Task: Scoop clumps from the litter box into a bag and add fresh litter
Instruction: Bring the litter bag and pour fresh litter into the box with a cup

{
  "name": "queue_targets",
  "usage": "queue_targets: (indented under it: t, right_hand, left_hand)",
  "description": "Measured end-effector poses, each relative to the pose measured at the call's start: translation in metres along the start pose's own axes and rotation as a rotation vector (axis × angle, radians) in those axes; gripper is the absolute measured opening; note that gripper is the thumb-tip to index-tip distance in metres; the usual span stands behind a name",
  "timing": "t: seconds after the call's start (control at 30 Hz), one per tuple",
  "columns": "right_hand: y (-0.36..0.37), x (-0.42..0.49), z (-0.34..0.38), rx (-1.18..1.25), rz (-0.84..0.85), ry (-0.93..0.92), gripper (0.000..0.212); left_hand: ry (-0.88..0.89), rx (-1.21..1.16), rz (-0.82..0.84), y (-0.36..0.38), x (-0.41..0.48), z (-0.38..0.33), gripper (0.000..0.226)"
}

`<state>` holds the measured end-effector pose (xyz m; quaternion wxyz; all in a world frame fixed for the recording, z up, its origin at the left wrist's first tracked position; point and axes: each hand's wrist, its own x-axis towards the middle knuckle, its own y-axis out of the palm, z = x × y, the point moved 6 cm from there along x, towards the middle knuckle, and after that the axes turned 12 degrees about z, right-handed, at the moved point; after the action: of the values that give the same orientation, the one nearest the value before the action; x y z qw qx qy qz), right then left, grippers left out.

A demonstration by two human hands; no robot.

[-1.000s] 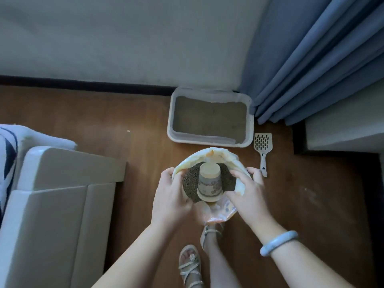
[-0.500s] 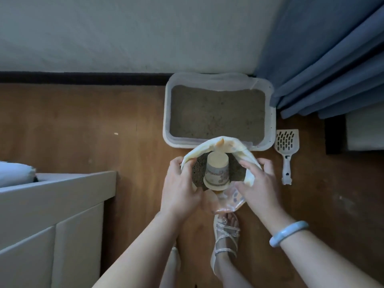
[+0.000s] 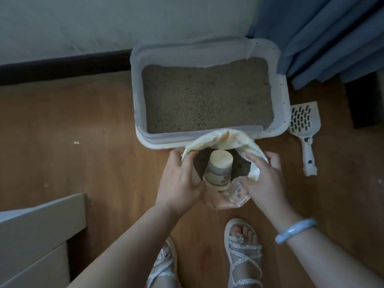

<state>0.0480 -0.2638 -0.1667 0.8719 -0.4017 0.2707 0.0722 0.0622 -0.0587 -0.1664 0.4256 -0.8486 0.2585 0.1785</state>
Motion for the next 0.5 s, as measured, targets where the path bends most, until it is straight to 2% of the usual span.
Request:
queue_targets:
  t: [0.1,0.17,0.23,0.33,0.4,0.5]
  right_hand:
    - [-0.001,0.005,-0.003,-0.027,0.066,-0.013,0.058]
    - [-0.006,0.004,0.003,-0.144,0.071,-0.074,0.060]
    - [-0.015,0.001,0.018,-0.301,0.005,-0.175,0.061]
    - [-0.026,-0.002,0.045,-0.421,-0.121,-0.361,0.050]
    - [-0.018,-0.001,0.057,-0.429,-0.023,-0.513,0.043]
    - [0.011,0.009,0.053,-0.512,0.329,-0.649,0.042]
  left_hand:
    - [0.050,0.031,-0.041,0.000,0.006,0.002,0.075]
    - [0.084,0.102,-0.045,-0.003,0.004,0.001,0.074]
    - [0.109,0.185,-0.012,-0.007,-0.001,-0.001,0.072]
    - [0.079,0.257,0.092,-0.007,-0.001,-0.005,0.074]
    - [0.083,0.288,0.108,-0.003,-0.001,-0.007,0.078]
    - [0.134,0.353,0.124,0.004,0.002,-0.009,0.080]
